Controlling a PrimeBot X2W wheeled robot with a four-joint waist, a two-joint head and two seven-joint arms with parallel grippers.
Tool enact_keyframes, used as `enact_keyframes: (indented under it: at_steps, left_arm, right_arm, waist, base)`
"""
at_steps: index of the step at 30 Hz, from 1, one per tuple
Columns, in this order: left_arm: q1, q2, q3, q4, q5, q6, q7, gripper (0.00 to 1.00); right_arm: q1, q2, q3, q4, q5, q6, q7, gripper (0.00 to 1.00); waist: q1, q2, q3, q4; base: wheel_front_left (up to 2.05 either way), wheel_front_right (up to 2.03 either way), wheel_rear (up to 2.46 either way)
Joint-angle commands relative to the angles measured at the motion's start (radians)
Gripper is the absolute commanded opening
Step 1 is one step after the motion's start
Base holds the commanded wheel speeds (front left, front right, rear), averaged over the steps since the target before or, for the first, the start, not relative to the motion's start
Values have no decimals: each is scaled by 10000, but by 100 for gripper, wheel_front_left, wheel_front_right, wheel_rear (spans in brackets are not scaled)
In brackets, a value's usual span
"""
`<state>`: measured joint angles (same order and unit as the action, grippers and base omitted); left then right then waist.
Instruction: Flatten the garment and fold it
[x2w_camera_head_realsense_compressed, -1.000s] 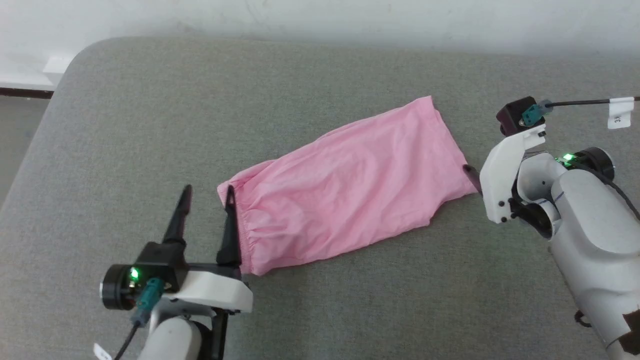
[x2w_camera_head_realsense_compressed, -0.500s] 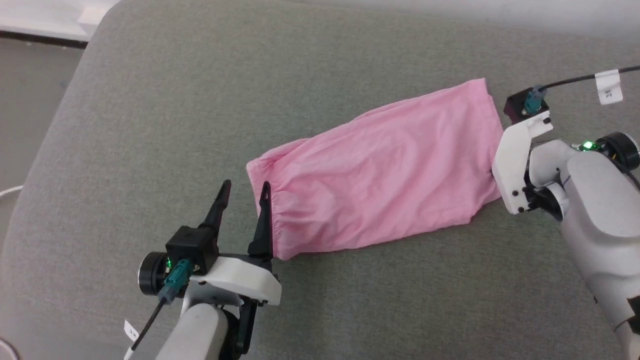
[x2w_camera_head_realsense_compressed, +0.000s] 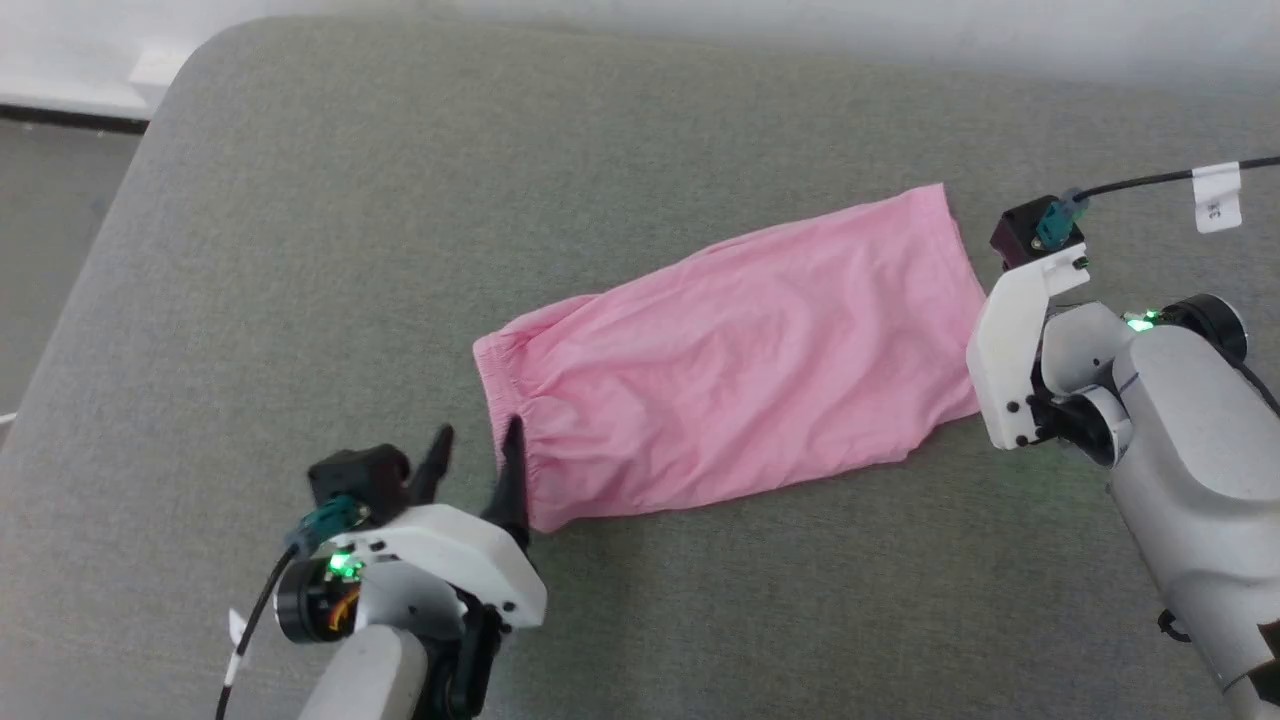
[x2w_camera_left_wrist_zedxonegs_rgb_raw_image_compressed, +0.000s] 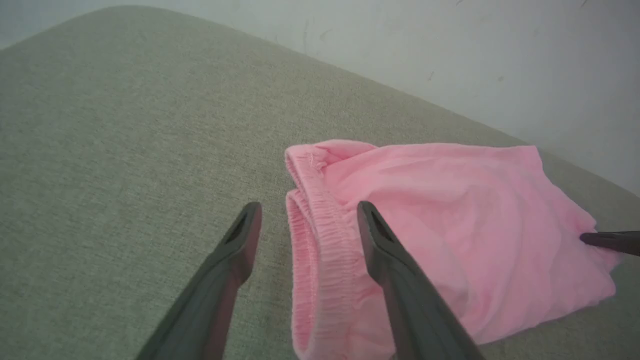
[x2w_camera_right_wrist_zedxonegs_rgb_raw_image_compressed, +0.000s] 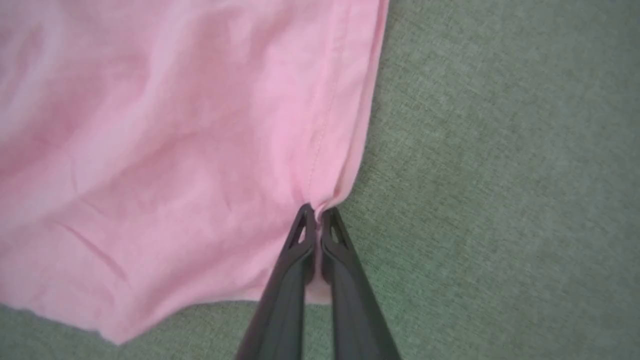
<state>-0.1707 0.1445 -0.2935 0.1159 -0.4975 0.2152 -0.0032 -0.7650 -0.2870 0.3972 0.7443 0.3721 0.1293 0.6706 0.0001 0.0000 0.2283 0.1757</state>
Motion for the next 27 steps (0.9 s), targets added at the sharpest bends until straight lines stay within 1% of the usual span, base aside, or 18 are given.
enact_keyframes:
  at_steps: [1, 3, 5, 7, 8, 9, 12, 18, 19, 20, 21, 24, 27]
  left_arm:
    - [113, -30, -30, -110, -36, 102, 272, 100]
    - [210, 94, -169, -610, -164, 400, 1498, 100]
    - [226, 313, -387, -992, -79, 789, 2751, 100]
    - [133, 489, -474, -1141, -13, 1154, 3723, 100]
    - [34, 647, -554, -1087, 117, 1293, 4161, 100]
    - [-84, 674, -582, -1030, 95, 1367, 4500, 100]
    - [-485, 773, -750, -603, 104, 1370, 5207, 100]
    - [-1042, 736, -947, 843, -78, 1149, 5869, 100]
    - [-1104, 724, -979, 1058, -116, 1081, 5920, 84]
    - [-1141, 680, -960, 1238, -211, 1011, 5921, 15]
    - [-1168, 628, -928, 1375, -325, 913, 5879, 0]
    - [-1208, 451, -760, 1557, -678, 651, 5614, 0]
    - [-1282, 441, -451, 1508, -970, 474, 5287, 0]
  right_arm:
    - [156, -63, 34, -53, 44, 14, -44, 0]
    - [181, -97, 26, -196, 115, 14, -112, 0]
    - [190, -108, 31, -312, 159, 14, -151, 0]
    - [211, -89, 56, -416, 204, 14, -161, 0]
    - [220, -79, 79, -473, 219, 14, -166, 0]
    - [231, -72, 103, -531, 228, 14, -166, 0]
    - [248, -61, 190, -691, 283, 14, -146, 0]
    - [273, -115, 406, -952, 417, 14, -118, 0]
    - [284, -139, 462, -981, 430, 14, -106, 0]
    - [296, -149, 518, -1009, 453, 14, -93, 0]
    - [308, -158, 558, -1032, 486, 14, -82, 0]
    - [365, -199, 636, -1079, 603, 14, -78, 0]
    - [478, -260, 657, -1127, 774, 14, -90, 0]
  waist:
    - [-1, 0, -275, -295]
    - [-1, 0, -299, -370]
    - [-1, 0, -294, -413]
    - [-1, 0, -270, -443]
    - [-1, 0, -248, -458]
    - [-1, 0, -222, -473]
    - [-1, 0, -141, -538]
    - [-1, 0, -3, -694]
    - [-1, 0, 12, -715]
    - [-1, 0, 21, -748]
    - [-1, 0, 29, -775]
    - [-1, 0, 3, -829]
    - [-1, 0, -139, -882]
  base:
    - [0, 0, 0]
    - [0, 0, 0]
    - [0, 0, 0]
    - [0, 0, 0]
    - [0, 0, 0]
    - [0, 0, 0]
    - [0, 0, 0]
    - [0, 0, 0]
    - [0, 0, 0]
    - [0, 0, 0]
    - [0, 0, 0]
    - [0, 0, 0]
    - [0, 0, 0]
